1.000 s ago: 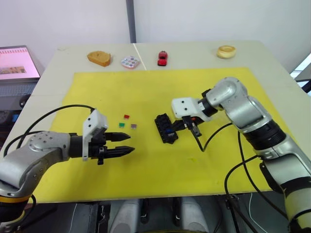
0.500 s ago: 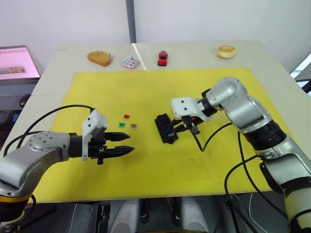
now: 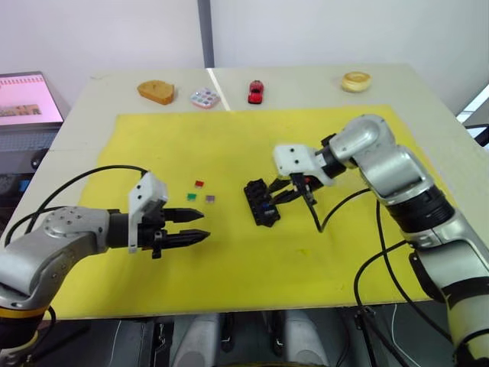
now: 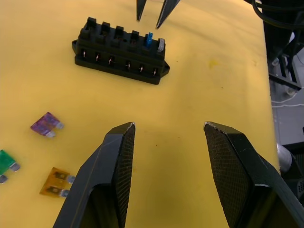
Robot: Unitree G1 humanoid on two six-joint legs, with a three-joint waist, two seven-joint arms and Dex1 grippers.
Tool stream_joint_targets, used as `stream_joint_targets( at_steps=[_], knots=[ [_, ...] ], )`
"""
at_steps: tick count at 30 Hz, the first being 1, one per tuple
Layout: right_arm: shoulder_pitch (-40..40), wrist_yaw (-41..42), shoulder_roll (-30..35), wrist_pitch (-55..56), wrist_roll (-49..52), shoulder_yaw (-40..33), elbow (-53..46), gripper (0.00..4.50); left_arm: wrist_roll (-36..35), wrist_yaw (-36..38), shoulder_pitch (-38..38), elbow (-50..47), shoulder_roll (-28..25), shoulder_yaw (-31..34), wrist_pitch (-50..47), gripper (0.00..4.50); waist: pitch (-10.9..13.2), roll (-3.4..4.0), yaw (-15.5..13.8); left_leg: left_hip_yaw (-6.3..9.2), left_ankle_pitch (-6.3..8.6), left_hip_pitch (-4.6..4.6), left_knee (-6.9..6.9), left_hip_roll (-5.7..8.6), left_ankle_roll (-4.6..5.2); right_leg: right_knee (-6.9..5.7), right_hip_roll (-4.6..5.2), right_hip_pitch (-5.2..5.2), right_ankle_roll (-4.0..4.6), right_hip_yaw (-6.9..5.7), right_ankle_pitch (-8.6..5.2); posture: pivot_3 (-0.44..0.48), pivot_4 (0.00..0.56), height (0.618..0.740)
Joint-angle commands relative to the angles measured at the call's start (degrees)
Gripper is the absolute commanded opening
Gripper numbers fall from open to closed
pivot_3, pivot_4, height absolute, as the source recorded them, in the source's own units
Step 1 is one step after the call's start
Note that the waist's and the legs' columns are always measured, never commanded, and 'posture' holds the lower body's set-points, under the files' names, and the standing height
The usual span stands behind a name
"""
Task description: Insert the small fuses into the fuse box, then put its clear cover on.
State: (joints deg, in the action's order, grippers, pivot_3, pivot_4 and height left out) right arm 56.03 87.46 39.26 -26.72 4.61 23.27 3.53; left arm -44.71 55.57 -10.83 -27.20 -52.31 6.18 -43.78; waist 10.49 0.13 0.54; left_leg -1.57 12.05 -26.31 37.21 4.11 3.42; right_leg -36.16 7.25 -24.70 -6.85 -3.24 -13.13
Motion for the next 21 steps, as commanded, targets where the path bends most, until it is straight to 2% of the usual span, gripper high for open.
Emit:
stream_joint_targets(
  at_steps=[1,2,5,6,12,21],
  knots=[
    [-1.1,-0.64,-0.27,-1.22,5.03,-5.44,-0.39,1.03,-3.24,1.41,-2.65,-2.49,-2.05,3.12,-1.41,2.43,-0.01,-0.01,-0.01,0.03,0.0,0.0,0.02,0.0,0.0,0.01,-0.01,0.03,0.0,0.0,0.0,0.0,0.15,0.74],
    [-1.66,-0.75,-0.31,-1.38,5.75,-5.95,-0.46,1.03,-3.79,1.58,-3.03,-2.83,-2.32,3.14,-1.87,2.43,-0.01,-0.02,-0.01,0.03,0.01,0.0,0.02,0.0,0.0,0.01,-0.01,0.03,0.0,0.0,0.0,0.0,0.15,0.74],
    [-5.52,0.09,0.85,0.13,6.79,-5.99,-1.8,0.12,-1.58,1.61,-4.66,-3.02,-2.22,1.18,-0.53,2.43,-0.02,-0.03,-0.02,0.06,0.0,0.03,0.02,0.0,0.0,0.02,-0.01,0.1,0.0,0.0,0.0,0.0,0.15,0.74],
    [-6.74,-0.56,0.57,0.94,6.58,-5.84,-1.8,0.01,-0.32,1.79,-5.17,-2.73,-1.94,0.04,0.25,2.43,-0.02,-0.02,0.0,0.05,0.0,0.05,0.02,0.01,0.0,0.02,-0.02,0.12,0.0,0.01,0.0,0.0,0.15,0.74],
    [-10.05,-3.96,-0.58,2.39,6.28,-5.84,-1.89,0.01,2.72,1.92,-6.27,-0.98,0.04,-3.35,1.98,2.43,-0.01,-0.02,0.08,0.03,-0.06,0.06,0.0,0.0,0.1,0.0,-0.03,0.09,0.0,0.02,0.0,0.0,0.15,0.74],
    [-9.69,-6.46,-1.02,-0.68,8.47,-6.74,-3.38,0.01,3.16,3.33,-5.56,0.14,0.22,-3.21,1.53,2.43,-0.02,-0.02,-0.05,0.05,-0.06,0.06,0.02,-0.01,0.11,0.01,-0.03,0.11,0.0,0.03,0.0,0.0,0.15,0.74]
  ],
)
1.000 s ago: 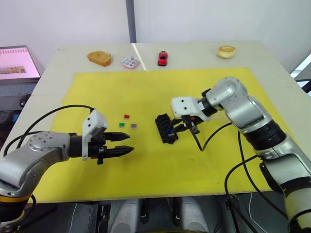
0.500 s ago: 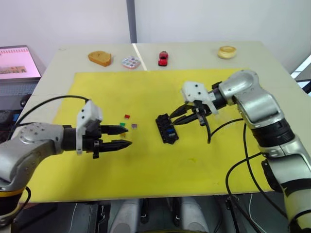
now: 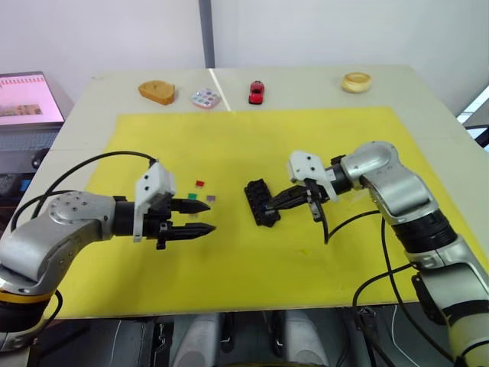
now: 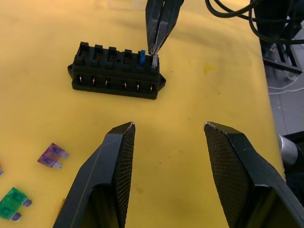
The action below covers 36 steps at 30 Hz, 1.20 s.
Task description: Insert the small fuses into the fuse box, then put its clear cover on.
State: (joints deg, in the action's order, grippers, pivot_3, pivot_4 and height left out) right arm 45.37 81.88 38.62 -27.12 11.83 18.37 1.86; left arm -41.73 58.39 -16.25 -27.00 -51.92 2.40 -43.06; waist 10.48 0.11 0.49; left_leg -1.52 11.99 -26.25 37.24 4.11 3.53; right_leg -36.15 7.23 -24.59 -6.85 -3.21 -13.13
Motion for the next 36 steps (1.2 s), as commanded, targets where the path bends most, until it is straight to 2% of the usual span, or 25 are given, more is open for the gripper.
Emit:
stream_joint_targets(
  at_steps=[1,29,34,36],
  knots=[
    [1.09,-1.12,-0.46,-0.32,1.25,-1.77,-1.55,0.01,0.24,0.59,-0.16,0.01,-0.14,0.61,0.8,2.43,0.0,0.0,0.01,0.0,0.0,0.0,0.0,0.0,0.0,0.0,0.0,0.0,0.0,0.0,0.0,0.0,0.15,0.74],
    [-1.19,-3.8,-1.57,3.57,-3.14,1.86,3.65,0.01,-0.16,-0.86,0.82,-0.51,0.01,1.83,0.33,2.43,0.0,0.0,0.02,0.0,-0.01,0.02,0.0,0.0,0.01,0.0,0.0,0.02,0.0,0.0,0.0,0.0,0.15,0.74],
    [-2.78,-3.07,-0.91,3.06,-2.7,2.32,2.63,0.01,-0.17,-0.97,0.98,-0.52,-0.14,1.99,0.44,2.43,-0.01,-0.02,-0.04,0.01,0.0,0.21,-0.02,0.0,0.01,0.02,-0.01,0.16,0.0,0.0,0.0,0.0,0.15,0.74],
    [-3.39,-2.97,-0.77,3.06,-2.72,2.44,2.14,0.01,-0.07,-0.93,1.09,-0.5,-0.18,1.99,0.55,2.43,-0.01,-0.02,-0.07,0.01,0.1,0.56,-0.08,0.0,-0.03,0.07,0.0,0.24,0.0,0.0,0.0,0.0,0.15,0.74]
  ],
)
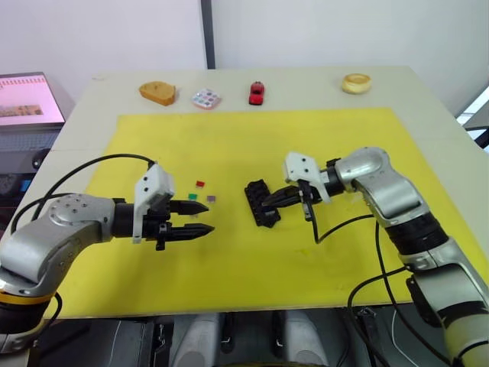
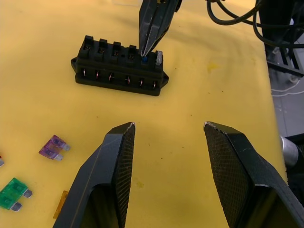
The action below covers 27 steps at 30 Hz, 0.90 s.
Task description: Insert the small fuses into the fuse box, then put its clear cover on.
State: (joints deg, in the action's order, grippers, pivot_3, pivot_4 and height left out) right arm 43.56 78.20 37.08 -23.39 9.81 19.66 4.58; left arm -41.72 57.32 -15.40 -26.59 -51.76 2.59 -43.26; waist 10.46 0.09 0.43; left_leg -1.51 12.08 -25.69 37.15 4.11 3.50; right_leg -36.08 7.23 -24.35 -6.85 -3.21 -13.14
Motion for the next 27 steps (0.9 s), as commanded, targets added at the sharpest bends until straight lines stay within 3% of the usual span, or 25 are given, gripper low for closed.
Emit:
stream_joint_targets(
  at_steps=[1,18,23,27],
  knots=[
    [-1.75,0.65,0.76,-0.75,-0.78,1.18,-0.68,0.01,-0.08,0.16,0.25,-0.87,-0.35,1.81,0.76,2.43,0.0,-0.01,0.0,-0.01,0.04,0.18,-0.03,0.0,0.0,0.02,0.01,0.14,0.01,0.01,-0.01,0.0,0.15,0.74],
    [-1.73,-0.5,0.49,1.96,-1.53,0.88,2.97,0.01,0.1,0.08,0.74,-0.13,-0.34,2.81,1.04,2.43,-0.06,-0.06,-0.08,0.0,0.05,0.28,-0.03,0.0,-0.02,0.01,0.13,0.22,0.01,0.06,-0.01,0.0,0.15,0.74],
    [1.76,1.4,0.27,-6.75,8.32,-6.19,-0.68,0.01,-2.91,-0.73,-0.39,3.21,0.35,6.78,-0.61,2.43,-0.04,-0.05,-0.17,0.0,0.05,0.25,-0.03,0.0,-0.01,0.0,0.16,0.16,0.01,0.06,-0.01,0.0,0.15,0.74],
    [6.36,-6.15,-0.2,-17.16,16.61,-18.22,2.07,0.01,-3.64,-1.32,-1.71,11.39,-0.46,13.43,-0.36,2.43,0.0,-0.04,0.08,-0.01,0.05,0.16,-0.04,0.0,-0.01,-0.03,0.2,0.02,0.0,0.07,-0.01,0.0,0.15,0.74]
  ],
)
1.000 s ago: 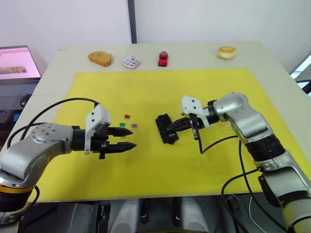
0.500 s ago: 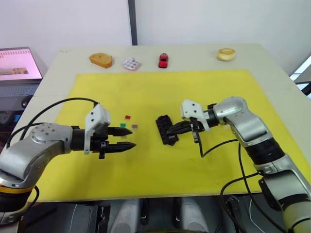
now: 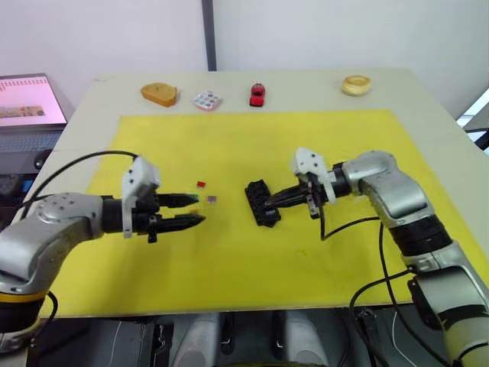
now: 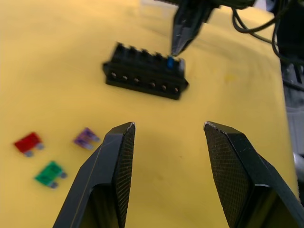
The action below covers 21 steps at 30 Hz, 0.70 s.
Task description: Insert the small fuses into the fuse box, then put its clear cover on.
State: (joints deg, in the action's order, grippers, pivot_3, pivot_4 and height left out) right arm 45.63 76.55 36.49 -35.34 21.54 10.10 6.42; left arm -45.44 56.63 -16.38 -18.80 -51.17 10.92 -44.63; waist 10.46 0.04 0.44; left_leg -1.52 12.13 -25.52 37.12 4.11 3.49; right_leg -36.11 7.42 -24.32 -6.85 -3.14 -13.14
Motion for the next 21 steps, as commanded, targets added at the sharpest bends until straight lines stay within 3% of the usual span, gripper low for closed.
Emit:
stream_joint_targets(
  at_steps=[1,6,9,12,16,21],
  knots=[
    [4.9,-6.46,1.24,-6.47,5.21,-10.99,2.46,0.01,2.4,-1.86,-0.89,6.12,-0.99,6.04,3.16,2.43,-0.01,0.01,0.12,0.0,0.0,0.01,-0.02,0.0,0.0,0.0,0.0,0.0,0.0,0.0,0.0,0.0,0.15,0.74],
    [5.03,-17.56,8.06,-1.59,1.96,-22.17,17.88,0.01,10.57,-4.29,1.32,18.36,-2.25,10.86,12.38,2.43,-0.02,-0.02,-0.79,-0.07,0.02,0.03,-0.11,0.04,0.01,0.06,0.06,0.02,0.0,-0.03,0.0,0.0,0.15,0.74],
    [2.99,-25.76,13.75,7.72,-1.39,-28.13,29.75,0.89,12.99,-4.36,4.13,26.16,-2.92,15.24,16.53,3.31,-0.01,0.0,-1.01,-0.23,0.06,0.01,-0.13,0.08,0.07,0.06,0.19,-0.06,0.0,-0.03,0.0,0.0,0.15,0.74],
    [0.56,-34.51,18.88,19.03,-4.31,-32.23,41.85,2.29,15.32,-4.03,6.45,33.87,-3.26,18.16,21.55,4.5,0.02,0.07,-1.02,-0.26,0.07,0.01,-0.15,0.07,0.09,0.05,0.21,-0.1,0.01,-0.02,0.0,0.0,0.15,0.74],
    [-0.03,-40.73,19.8,27.47,-6.81,-32.65,48.93,4.29,14.35,-3.04,4.77,41.37,-1.46,20.49,25.52,4.5,0.01,0.09,-0.03,-0.32,0.21,0.05,-0.26,0.0,0.32,0.06,0.22,-0.15,0.11,0.0,-0.06,0.0,0.15,0.74],
    [1.05,-46.51,18.57,31.17,-10.3,-30.68,54.04,4.46,16.47,-2.73,2.77,45.4,-0.66,18.23,28.23,4.5,0.0,0.11,0.95,-0.35,0.2,0.07,-0.33,-0.06,0.3,-0.01,0.23,-0.06,0.11,0.02,-0.06,0.0,0.15,0.74]
  ],
)
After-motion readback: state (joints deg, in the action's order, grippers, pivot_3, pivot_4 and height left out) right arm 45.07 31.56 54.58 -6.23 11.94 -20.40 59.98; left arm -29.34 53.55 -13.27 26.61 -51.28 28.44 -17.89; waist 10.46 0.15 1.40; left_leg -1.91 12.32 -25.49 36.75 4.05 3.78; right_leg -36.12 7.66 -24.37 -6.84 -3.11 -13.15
